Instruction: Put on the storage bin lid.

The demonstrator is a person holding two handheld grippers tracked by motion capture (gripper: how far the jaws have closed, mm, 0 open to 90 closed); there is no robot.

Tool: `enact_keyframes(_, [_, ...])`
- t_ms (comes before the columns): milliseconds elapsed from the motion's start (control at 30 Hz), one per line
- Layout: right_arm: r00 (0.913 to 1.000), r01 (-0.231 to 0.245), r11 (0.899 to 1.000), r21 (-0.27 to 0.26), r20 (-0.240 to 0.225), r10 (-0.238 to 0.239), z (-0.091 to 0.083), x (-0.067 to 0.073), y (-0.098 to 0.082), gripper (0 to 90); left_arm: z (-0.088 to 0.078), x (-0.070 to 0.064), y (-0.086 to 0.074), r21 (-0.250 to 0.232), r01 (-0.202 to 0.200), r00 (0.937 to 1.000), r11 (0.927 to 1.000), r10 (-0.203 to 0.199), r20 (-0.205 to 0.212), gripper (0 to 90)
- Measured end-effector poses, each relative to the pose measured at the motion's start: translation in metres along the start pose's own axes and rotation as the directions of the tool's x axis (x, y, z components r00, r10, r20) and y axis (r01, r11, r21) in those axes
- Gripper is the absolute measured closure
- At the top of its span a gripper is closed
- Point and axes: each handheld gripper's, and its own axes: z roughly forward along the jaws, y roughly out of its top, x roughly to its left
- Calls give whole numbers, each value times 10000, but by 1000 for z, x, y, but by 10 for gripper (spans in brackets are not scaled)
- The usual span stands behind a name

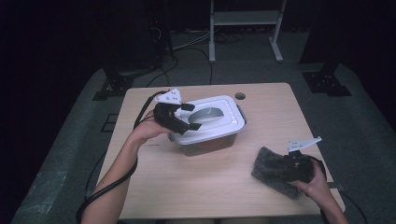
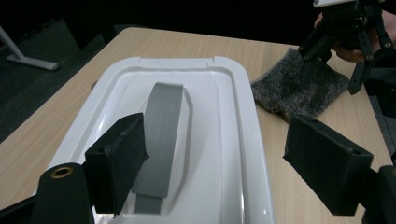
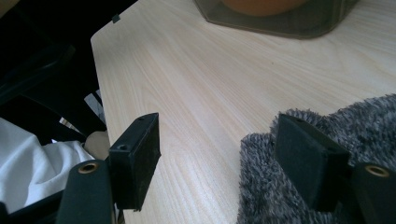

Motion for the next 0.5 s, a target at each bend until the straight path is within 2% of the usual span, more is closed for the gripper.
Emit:
enact_keyframes(67, [10000, -33, 10000, 40, 11, 33, 0, 0, 0, 299, -4, -1, -3, -11, 20, 9999, 10000, -20, -148, 198])
enact_keyframes(267, [10000, -59, 9999, 102, 28, 59, 2, 1, 0, 298, -14, -2, -12, -33, 213, 9994, 9998, -214, -282, 189])
enact_keyframes(500, [10000, -66, 10000, 52, 62, 65, 1, 1, 0, 295, -26, -7, -20, -130, 250, 9989, 9996, -255, -396, 179])
